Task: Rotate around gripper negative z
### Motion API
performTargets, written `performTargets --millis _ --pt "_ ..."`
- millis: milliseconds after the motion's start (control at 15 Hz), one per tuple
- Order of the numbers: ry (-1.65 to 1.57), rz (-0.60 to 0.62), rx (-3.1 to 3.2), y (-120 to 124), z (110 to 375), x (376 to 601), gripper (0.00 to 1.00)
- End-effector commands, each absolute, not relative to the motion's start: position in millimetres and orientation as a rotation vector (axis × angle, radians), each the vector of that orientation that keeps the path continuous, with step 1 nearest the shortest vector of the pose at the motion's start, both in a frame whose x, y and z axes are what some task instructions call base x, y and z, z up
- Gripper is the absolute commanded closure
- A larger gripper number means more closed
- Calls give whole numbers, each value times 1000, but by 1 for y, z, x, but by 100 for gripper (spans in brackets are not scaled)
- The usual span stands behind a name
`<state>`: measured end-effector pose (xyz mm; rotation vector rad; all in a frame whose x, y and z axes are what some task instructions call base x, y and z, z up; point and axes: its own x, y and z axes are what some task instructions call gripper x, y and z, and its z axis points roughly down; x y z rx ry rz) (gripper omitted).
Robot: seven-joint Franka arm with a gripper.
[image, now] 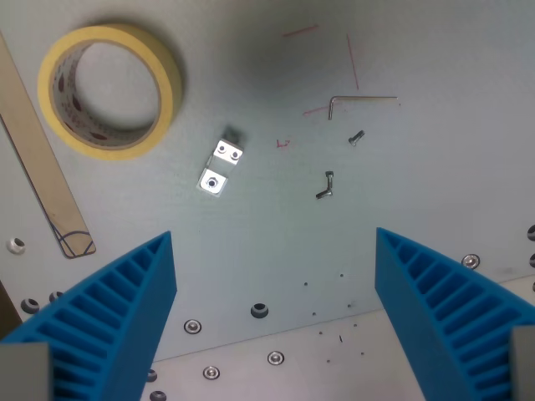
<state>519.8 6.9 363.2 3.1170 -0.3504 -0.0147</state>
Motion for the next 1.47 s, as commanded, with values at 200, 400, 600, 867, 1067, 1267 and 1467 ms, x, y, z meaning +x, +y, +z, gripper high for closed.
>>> performTargets --millis 200,400,600,867,1067,1267,1467 --pt "-288 -10 3124 7 365 520 0" --pt "-226 -10 3129 7 365 520 0" --pt "-163 -10 3133 7 365 520 0" --pt "-80 -10 3137 7 365 520 0" --pt "-17 -10 3138 7 365 520 0" --pt "46 -10 3137 7 365 520 0" --pt "109 -10 3136 7 365 520 0"
